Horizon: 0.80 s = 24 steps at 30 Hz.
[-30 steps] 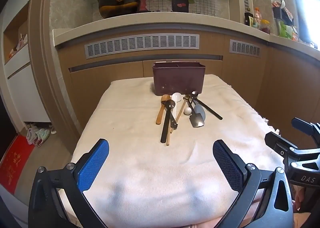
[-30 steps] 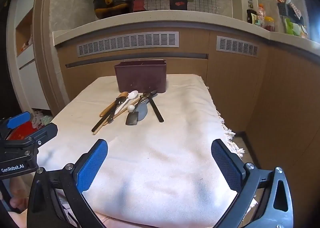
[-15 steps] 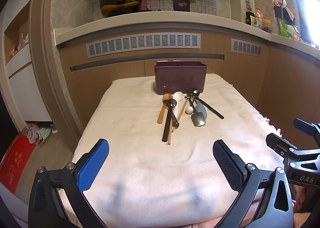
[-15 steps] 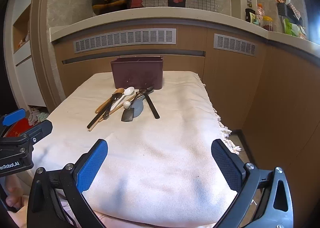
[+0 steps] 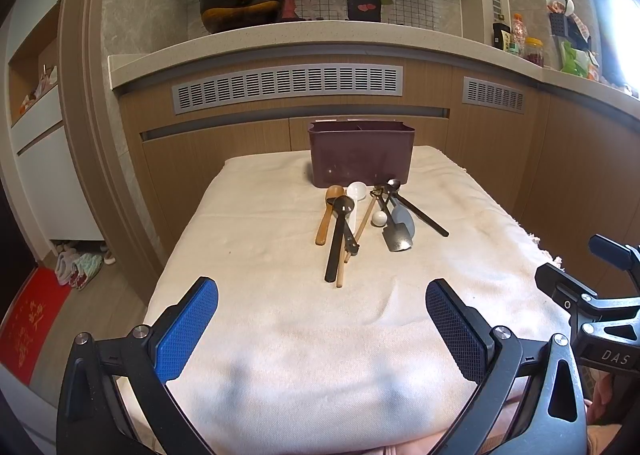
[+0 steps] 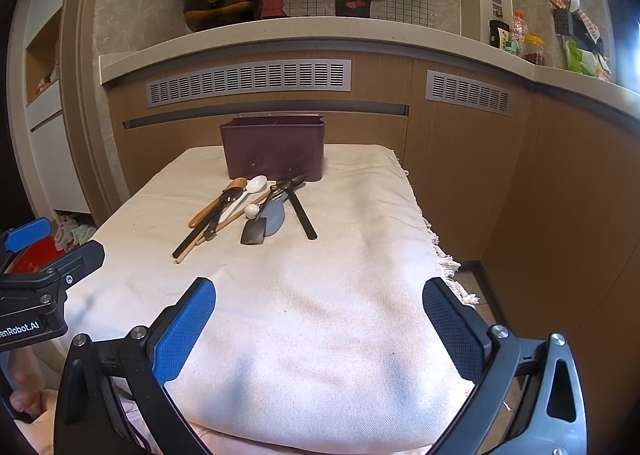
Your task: Organize utensils
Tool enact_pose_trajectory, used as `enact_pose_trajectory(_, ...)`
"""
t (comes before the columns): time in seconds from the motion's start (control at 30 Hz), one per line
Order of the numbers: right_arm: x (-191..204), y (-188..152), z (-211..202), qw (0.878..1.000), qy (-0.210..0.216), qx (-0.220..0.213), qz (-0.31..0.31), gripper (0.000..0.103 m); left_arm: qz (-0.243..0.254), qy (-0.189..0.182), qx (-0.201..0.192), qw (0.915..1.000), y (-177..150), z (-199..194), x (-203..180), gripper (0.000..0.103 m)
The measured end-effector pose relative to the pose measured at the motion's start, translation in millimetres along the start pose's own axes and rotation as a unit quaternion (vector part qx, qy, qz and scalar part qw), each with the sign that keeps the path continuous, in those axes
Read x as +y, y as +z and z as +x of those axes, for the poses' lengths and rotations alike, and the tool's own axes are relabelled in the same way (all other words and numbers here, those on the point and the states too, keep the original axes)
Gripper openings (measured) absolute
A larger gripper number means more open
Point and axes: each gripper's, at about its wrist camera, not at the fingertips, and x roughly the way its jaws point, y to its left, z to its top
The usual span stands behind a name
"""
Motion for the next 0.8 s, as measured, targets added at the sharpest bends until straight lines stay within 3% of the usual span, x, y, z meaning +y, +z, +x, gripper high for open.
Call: enact_pose_trajectory(0.8, -1.3, 3.1, 2.6, 1.000, 0.005, 0.003, 0.006, 0.103, -0.001, -0.001, 0.004, 1.0000, -1.4, -0.7, 2.6, 0.103)
